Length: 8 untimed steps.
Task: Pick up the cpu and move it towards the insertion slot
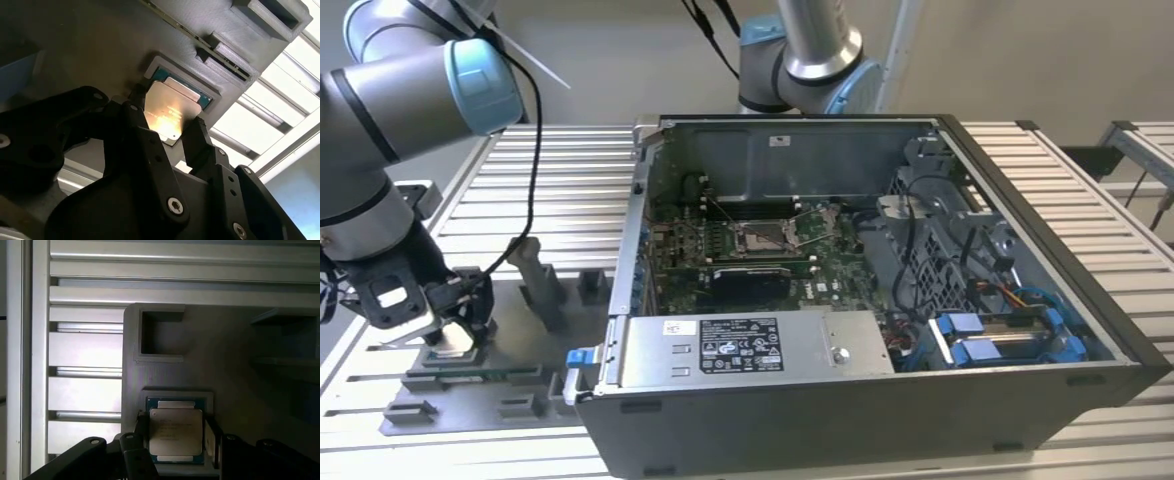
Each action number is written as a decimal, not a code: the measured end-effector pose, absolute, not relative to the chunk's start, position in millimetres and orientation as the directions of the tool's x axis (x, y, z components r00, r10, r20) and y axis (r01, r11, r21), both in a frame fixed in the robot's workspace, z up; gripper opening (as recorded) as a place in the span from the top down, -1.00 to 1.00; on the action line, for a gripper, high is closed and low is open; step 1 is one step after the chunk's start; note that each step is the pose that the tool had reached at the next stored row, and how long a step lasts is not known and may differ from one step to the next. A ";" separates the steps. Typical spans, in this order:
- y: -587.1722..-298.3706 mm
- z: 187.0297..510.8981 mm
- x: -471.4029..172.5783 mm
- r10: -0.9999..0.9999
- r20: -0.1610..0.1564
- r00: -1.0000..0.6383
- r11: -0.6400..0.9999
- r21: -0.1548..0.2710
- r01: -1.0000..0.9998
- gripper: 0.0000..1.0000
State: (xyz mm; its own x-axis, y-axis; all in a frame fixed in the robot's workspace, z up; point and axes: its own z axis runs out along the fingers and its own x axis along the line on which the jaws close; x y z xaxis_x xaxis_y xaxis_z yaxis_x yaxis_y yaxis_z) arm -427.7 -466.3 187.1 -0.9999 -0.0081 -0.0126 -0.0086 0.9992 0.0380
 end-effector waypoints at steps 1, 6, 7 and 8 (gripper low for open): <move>-466.3 187.0 -427.7 -0.008 -0.013 -1.000 0.999 0.038 -0.009 1.00; -466.3 187.0 -427.7 -0.008 -0.014 -1.000 0.999 0.038 -0.009 1.00; -466.3 187.2 -427.7 -0.008 -0.014 -1.000 0.999 0.038 -0.009 1.00; -466.3 187.7 -427.7 -0.008 -0.015 -1.000 0.999 0.038 -0.009 1.00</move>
State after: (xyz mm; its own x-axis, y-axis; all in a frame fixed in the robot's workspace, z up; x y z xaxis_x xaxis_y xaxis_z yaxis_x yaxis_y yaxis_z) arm -427.7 -466.3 187.7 -0.9999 -0.0083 -0.0145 -0.0088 0.9992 0.0383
